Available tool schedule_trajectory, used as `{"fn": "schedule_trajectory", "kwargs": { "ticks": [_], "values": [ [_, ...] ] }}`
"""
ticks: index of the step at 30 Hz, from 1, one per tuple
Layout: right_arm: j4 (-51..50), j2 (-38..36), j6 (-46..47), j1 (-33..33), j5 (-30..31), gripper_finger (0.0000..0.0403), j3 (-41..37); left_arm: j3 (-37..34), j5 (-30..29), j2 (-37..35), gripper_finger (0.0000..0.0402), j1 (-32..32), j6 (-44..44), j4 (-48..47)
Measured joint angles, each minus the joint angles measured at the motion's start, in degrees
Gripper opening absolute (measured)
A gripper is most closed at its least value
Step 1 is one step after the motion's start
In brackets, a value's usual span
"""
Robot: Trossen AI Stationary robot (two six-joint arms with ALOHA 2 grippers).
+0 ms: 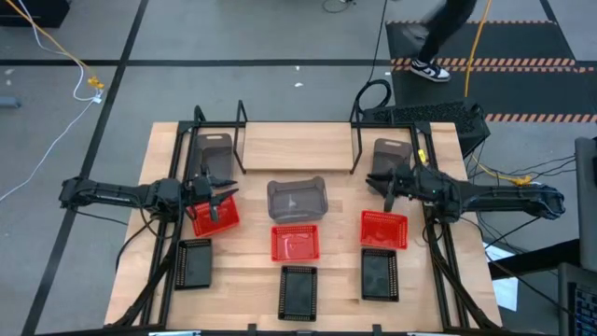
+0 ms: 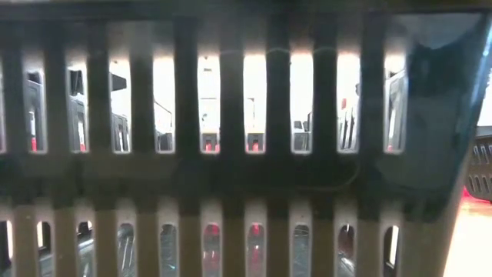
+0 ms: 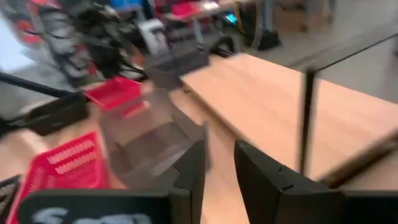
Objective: Stack baskets on shelf by color
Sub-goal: Put the right transparent black bin on the shelf
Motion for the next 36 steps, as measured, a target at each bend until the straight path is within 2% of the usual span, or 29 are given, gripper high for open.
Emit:
{"fn": "schedule_trajectory", "kwargs": {
  "ticks": [8, 14, 18, 22, 26, 31, 36],
  "values": [
    [-19.0, 13.98, -3.44, -0.69, 0.1, 0.0143, 18.97, 0.0, 0.11, 0.22, 0.0106, 0.12, 2.22, 5.56],
    [-32.79, 20.86, -7.07, -1.89, 2.93, 0.0176, 26.88, 0.0, 0.33, 0.22, 0.0106, 0.12, -1.7, 7.38],
    [-38.2, 22.56, -6.11, -2.08, 2.05, 0.018, 28.42, 0.0, 0.63, 0.24, 0.0106, 0.12, -2.67, 7.4],
    [-46.24, 23.08, -2.35, -2.06, -3.06, 0.0178, 28.42, 0.0, 0.66, 0.22, 0.0106, 0.12, -7.79, 7.4],
    [-54.03, 23.17, -0.08, -2.08, -3.22, 0.0177, 28.4, 0.0, 0.61, 0.22, 0.0106, 0.12, -10.04, 7.42],
    [-54.66, 23.2, 1.01, -2.06, -6.37, 0.0177, 26.34, 0.0, -0.99, 0.22, 0.0106, 0.12, -5.88, 9.59],
    [-52.6, 23.24, 1.02, -1.93, -7.85, 0.0177, 23.39, 0.0, -1.36, 0.24, 0.0106, 0.12, -5.75, 10.0]
  ]
}}
